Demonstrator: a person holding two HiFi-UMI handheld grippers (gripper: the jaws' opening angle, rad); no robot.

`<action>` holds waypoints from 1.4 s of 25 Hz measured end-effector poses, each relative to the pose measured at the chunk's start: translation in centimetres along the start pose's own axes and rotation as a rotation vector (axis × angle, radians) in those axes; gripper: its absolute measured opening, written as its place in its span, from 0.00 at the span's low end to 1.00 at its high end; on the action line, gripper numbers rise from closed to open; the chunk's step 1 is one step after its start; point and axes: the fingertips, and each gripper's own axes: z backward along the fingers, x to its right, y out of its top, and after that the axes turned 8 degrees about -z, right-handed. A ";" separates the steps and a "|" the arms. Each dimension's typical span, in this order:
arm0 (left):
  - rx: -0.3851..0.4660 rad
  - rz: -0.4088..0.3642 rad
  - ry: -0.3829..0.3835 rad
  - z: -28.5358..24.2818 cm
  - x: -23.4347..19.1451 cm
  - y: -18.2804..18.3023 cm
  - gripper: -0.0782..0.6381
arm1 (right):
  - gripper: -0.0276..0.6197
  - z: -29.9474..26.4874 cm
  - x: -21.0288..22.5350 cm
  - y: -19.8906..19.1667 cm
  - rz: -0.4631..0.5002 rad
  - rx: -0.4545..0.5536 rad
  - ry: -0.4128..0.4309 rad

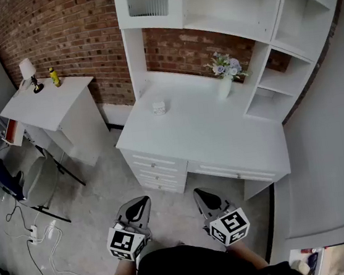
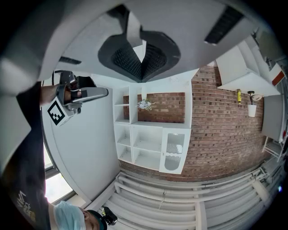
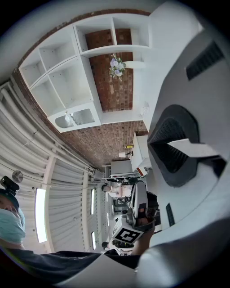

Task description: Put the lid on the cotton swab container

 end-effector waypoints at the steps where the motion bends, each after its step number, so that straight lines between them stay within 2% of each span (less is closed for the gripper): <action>1: 0.000 -0.001 0.002 0.0 0.1 -0.1 0.12 | 0.04 0.0 -0.1 0.0 -0.010 0.002 0.018; 4: 0.004 0.006 0.009 0.1 0.1 -0.3 0.12 | 0.04 0.0 -0.2 0.0 -0.047 0.026 0.048; 9: -0.006 0.026 -0.009 -0.4 0.2 -1.1 0.12 | 0.05 -0.8 0.6 -0.4 -0.066 0.040 0.016; 11: -0.017 0.032 -0.014 -0.8 -0.4 -1.7 0.13 | 0.11 -1.5 0.8 -0.5 -0.070 0.037 0.010; 14: -0.018 0.038 -0.030 -2.0 -1.9 -2.1 0.24 | 0.23 -3.1 1.3 -0.3 -0.070 0.029 -0.001; 16: -0.012 0.042 -0.048 -2.7 -3.0 -2.2 0.24 | 0.24 -4.4 1.7 -0.3 -0.068 0.023 -0.011; 27: 0.017 0.043 -0.145 -8.4 -13.0 -2.4 0.25 | 0.29 -14.9 3.2 2.6 -0.070 0.047 -0.054; 35: -0.006 0.012 -0.237 -12.1 -20.6 -3.2 0.25 | 0.30 -22.4 4.5 4.5 -0.095 0.082 -0.149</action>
